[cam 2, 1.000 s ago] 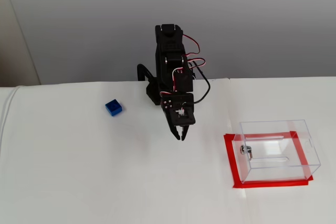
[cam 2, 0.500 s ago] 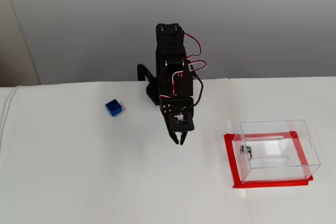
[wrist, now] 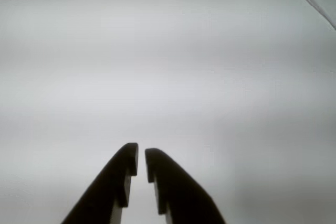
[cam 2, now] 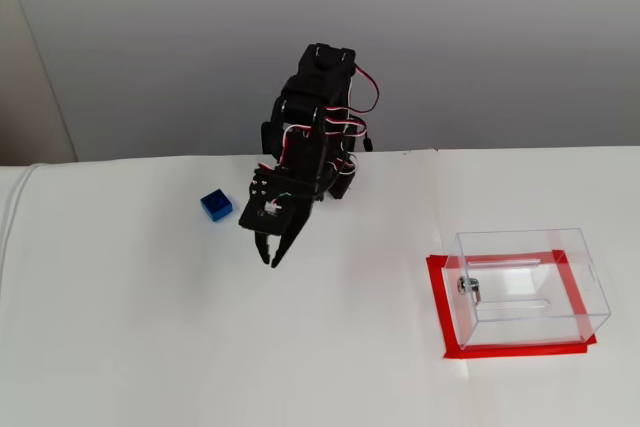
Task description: Pick the blue lego brick and place it into the transparent box
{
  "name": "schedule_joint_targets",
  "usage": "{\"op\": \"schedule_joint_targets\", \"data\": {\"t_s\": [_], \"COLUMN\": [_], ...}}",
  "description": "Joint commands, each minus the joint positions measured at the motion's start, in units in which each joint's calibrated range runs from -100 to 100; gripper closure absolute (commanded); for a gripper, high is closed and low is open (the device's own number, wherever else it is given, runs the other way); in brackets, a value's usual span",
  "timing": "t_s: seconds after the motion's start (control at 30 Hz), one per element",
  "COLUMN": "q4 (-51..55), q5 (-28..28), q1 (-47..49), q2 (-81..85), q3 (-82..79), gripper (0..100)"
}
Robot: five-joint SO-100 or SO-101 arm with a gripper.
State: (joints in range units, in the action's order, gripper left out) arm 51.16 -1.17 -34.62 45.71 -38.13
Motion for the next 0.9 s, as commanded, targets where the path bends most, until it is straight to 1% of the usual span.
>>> {"op": "schedule_joint_targets", "data": {"t_s": [0.0, 0.1, 0.3, 0.37, 0.47, 0.53, 0.73, 0.87], "q4": [-0.2, -0.2, 2.1, 4.0, 10.4, 13.1, 16.2, 22.4], "q5": [0.4, 0.4, 0.5, 2.6, 6.9, 8.4, 8.7, 8.5], "q1": [-6.1, -9.3, -11.8, -14.4, -19.4, -21.8, -25.5, -31.4], "q2": [-0.2, -0.2, -1.2, -3.2, -6.5, -8.2, -9.3, -9.7], "q3": [4.0, 3.8, 4.6, 5.3, 7.6, 8.9, 11.7, 14.0], "gripper": [98, 98, 98, 98, 98, 99, 98, 99]}}
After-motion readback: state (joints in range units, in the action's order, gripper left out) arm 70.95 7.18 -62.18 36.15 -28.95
